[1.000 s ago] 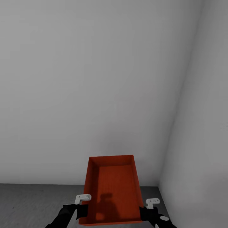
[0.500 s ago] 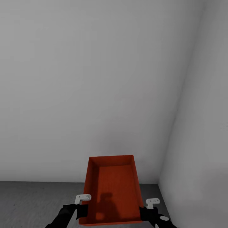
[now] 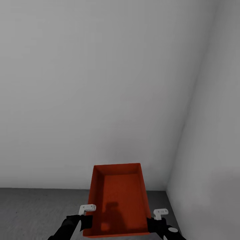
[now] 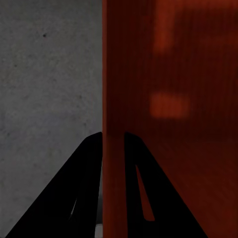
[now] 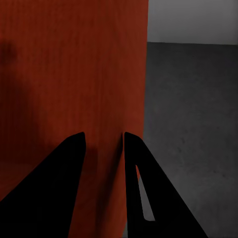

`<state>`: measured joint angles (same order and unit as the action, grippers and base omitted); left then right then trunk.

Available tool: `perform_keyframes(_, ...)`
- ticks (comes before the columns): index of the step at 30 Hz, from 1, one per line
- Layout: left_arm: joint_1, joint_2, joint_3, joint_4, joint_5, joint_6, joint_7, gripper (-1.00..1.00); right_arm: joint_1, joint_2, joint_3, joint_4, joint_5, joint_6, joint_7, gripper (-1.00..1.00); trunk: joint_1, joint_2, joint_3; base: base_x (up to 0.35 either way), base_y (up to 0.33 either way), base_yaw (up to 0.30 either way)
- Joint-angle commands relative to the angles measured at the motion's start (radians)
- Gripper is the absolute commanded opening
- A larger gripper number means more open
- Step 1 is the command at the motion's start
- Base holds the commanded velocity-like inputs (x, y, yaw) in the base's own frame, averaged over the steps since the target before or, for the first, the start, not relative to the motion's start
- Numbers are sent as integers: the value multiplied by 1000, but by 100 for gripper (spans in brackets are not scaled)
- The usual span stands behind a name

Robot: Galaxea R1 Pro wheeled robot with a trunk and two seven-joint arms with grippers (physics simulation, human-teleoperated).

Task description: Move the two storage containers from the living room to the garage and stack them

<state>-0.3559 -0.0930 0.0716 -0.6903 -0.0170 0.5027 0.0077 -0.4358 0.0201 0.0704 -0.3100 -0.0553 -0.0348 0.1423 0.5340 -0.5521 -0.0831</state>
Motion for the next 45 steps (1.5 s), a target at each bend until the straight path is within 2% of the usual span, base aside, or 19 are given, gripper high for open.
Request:
perform_keyframes(1, -1, -39, 7, -23, 5, -75, -2, -100, 0, 26, 28, 5, -4, -4, 2, -100, 0, -2, -4, 0, 0, -21)
perform_keyframes(45, -1, -39, 7, -23, 5, -75, -2, -100, 0, 26, 28, 5, -5, -4, 1, -100, 0, -2, -72, 0, 0, -69)
